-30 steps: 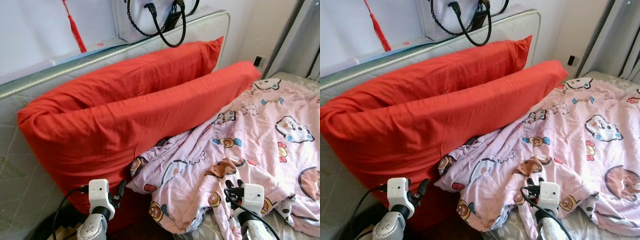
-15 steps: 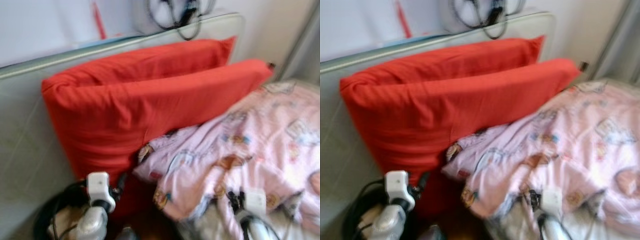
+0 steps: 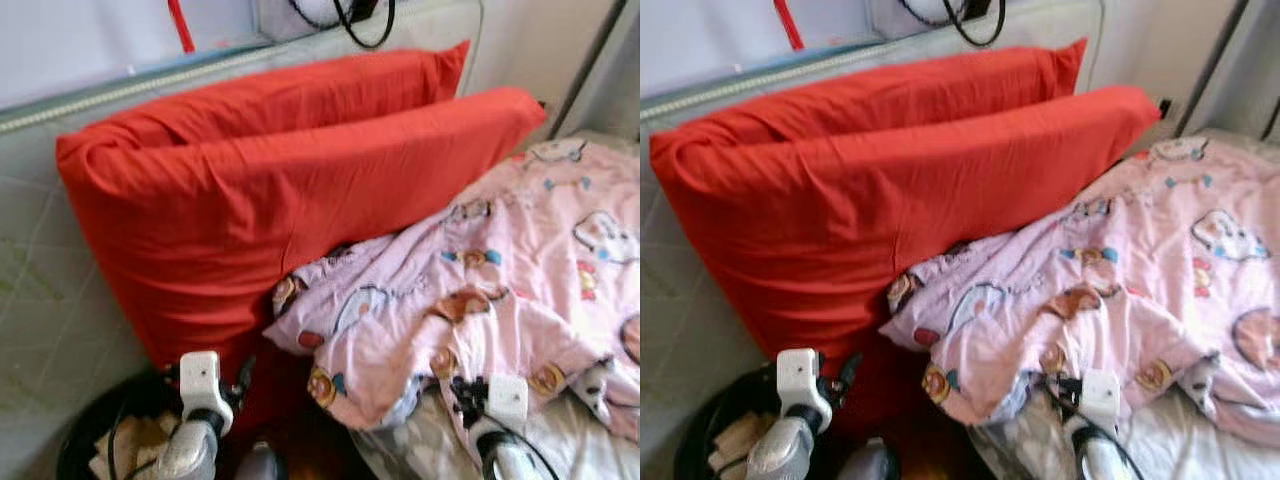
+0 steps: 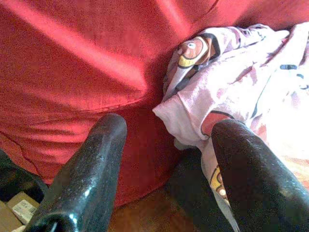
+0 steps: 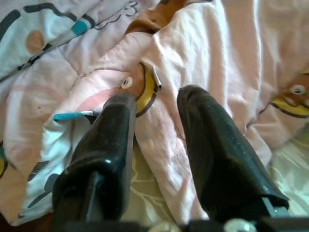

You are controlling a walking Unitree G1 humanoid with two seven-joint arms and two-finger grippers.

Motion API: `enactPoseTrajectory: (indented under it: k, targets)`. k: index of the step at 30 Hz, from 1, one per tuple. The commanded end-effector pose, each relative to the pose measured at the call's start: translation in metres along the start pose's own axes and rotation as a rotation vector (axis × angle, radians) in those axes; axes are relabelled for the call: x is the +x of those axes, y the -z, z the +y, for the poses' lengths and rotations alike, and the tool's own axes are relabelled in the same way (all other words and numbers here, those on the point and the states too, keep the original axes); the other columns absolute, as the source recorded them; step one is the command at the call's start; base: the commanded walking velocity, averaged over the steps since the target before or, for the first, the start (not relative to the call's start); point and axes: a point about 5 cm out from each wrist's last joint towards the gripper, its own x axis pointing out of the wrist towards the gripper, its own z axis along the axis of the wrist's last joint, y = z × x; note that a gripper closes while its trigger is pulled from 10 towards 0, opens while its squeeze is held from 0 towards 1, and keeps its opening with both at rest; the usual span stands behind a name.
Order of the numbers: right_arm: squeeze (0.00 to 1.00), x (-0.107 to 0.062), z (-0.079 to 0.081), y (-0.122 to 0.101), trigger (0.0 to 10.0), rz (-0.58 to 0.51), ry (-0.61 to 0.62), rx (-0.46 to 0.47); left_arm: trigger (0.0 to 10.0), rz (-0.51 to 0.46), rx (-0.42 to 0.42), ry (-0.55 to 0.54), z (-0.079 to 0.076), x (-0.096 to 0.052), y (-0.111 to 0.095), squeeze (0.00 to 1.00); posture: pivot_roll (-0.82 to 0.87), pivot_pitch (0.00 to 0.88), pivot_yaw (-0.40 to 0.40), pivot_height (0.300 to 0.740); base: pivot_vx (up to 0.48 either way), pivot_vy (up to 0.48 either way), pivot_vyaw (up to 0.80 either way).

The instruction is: Clean up the room

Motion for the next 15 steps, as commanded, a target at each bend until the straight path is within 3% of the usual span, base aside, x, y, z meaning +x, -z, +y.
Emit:
enactPoseTrajectory:
  k: [1,15]
  targets:
    - [0.00,0.0007,0.0035,-0.0003,10.0,-0.002,-0.006,0.005,10.0,0.010,-0.007,-0.016,0.0049,-0.0014,0.0009,0.00,0.04,0.051,0.026,0.614,0.000,0.000,0.00]
    - [0.00,0.0022,-0.0001,-0.0006,10.0,0.003,0.030,0.041,10.0,0.013,-0.007,-0.008,0.0039,-0.0013,0.0007,0.00,0.04,0.055,0.023,0.604,0.000,0.000,0.00]
